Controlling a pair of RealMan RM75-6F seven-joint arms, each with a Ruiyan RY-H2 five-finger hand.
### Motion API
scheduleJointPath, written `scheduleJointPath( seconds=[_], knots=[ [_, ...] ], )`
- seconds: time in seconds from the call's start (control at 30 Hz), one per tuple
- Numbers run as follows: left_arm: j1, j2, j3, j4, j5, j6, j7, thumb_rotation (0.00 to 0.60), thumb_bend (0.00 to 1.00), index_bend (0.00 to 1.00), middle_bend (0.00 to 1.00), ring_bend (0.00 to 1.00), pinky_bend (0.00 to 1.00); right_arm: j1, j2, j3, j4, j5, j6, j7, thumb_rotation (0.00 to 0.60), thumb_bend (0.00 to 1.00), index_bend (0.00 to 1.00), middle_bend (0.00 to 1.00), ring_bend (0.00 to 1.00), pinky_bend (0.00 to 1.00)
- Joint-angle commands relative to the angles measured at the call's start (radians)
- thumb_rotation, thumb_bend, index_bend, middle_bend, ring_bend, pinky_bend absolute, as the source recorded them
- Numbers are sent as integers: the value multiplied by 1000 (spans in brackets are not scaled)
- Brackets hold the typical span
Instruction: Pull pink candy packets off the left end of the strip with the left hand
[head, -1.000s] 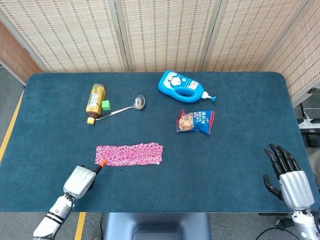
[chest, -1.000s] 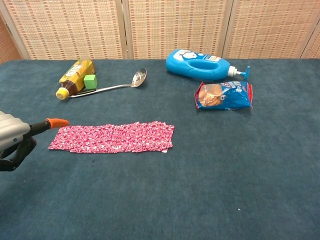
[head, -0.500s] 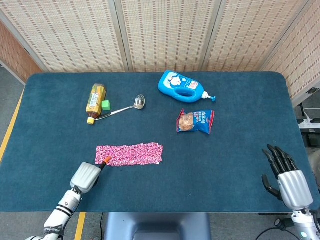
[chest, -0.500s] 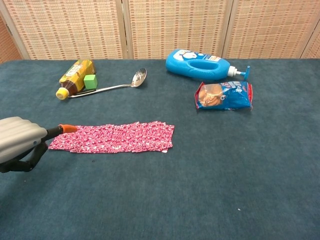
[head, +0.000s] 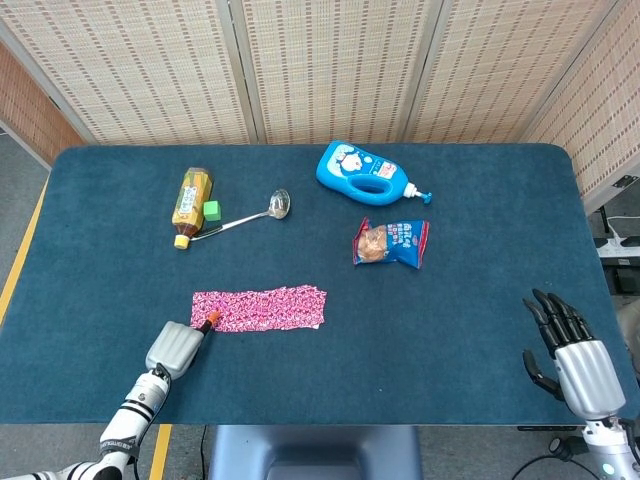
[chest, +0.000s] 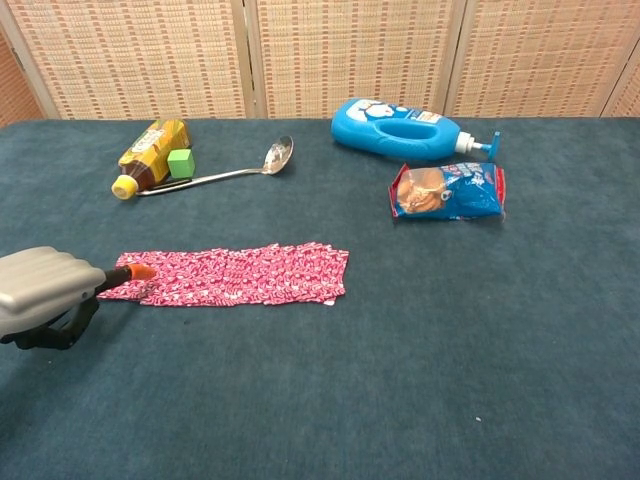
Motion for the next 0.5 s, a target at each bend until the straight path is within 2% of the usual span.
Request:
scheduleJointPath(
  seconds=[0.03,0.33,0.5],
  knots=[
    [-6,2,8,-3,-13,5,5,600,937,7,717,710,657,0,0,1,-1,1,-1,1,600,455,0,0,0,154],
    [-23,8,25,-9,-64,21,28,600,937,181,716,711,658,1,3,-1,-2,-1,-12,2,600,456,0,0,0,154],
    [-32,11,32,-17,-96,31,42,600,936,231,716,710,657,2,5,-1,-4,-1,-17,3,600,456,0,0,0,155]
  ],
)
